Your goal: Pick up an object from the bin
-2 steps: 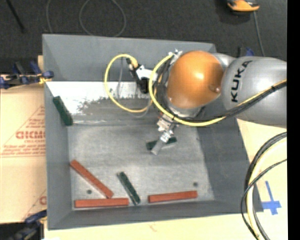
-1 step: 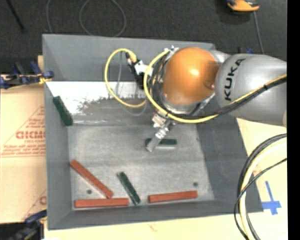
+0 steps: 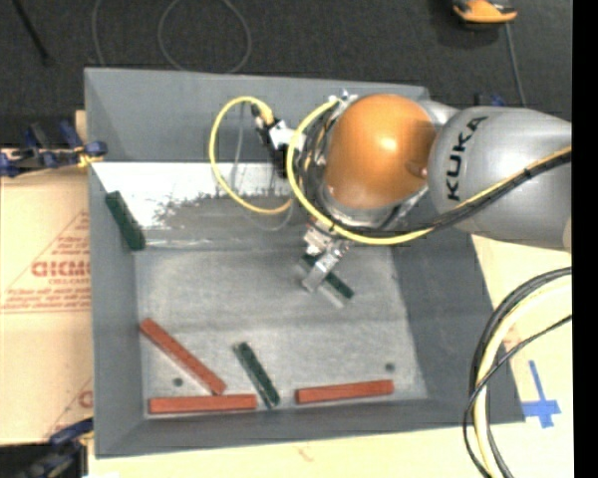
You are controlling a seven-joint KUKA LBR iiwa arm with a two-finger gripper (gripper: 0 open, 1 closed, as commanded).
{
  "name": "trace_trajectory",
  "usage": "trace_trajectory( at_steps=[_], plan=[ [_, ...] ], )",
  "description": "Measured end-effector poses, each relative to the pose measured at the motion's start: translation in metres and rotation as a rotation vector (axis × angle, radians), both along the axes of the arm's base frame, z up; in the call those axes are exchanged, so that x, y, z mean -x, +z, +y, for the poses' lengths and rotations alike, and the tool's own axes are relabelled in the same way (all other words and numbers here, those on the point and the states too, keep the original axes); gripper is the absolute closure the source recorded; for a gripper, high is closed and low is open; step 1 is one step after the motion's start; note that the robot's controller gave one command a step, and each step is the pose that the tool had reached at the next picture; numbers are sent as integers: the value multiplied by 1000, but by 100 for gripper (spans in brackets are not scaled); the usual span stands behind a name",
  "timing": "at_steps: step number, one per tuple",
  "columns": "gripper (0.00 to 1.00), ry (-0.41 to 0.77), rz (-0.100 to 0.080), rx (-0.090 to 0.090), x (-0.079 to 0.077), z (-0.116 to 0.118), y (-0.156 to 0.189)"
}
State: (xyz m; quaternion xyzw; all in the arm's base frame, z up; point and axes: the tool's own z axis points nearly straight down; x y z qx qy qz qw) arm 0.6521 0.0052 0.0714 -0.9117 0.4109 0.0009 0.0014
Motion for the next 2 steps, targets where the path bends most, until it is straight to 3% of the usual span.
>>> trace_trajectory(
  at_steps=[1,2],
  plan=[
    [100,-12,-1,4,42,-90,-1],
    [100,-34,-1,-2,39,-123,0]
  ],
)
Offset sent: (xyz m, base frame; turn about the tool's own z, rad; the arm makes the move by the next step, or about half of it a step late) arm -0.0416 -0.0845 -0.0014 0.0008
